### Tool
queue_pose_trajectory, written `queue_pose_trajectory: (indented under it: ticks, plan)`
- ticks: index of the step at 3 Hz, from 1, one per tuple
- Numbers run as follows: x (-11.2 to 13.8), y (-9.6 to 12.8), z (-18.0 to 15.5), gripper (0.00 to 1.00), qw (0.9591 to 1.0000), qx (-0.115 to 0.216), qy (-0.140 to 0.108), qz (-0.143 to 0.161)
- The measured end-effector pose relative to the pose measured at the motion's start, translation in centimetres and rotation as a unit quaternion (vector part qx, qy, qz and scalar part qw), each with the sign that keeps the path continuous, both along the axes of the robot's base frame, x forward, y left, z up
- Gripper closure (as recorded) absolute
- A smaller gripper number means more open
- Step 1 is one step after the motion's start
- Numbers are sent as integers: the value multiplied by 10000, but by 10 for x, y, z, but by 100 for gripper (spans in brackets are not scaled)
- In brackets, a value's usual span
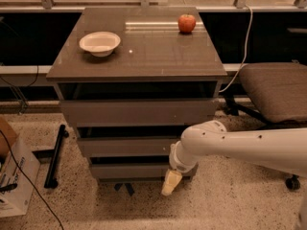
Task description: Open bottom drawer
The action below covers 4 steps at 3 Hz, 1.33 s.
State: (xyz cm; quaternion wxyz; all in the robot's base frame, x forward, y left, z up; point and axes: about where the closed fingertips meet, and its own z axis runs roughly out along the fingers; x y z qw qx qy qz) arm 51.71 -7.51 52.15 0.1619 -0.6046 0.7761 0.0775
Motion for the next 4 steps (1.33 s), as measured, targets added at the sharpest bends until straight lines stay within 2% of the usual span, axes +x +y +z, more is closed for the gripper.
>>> queue_pose_trajectory:
  ticks: [1,2,3,4]
  plan:
    - [13,0,-41,0,9999,127,34,-91]
    - [30,-10,-86,0,9962,707,295,-422]
    - [31,-6,-84,0,9968,655,268,-367]
    - [37,-12,-104,0,9973,549,212,-445]
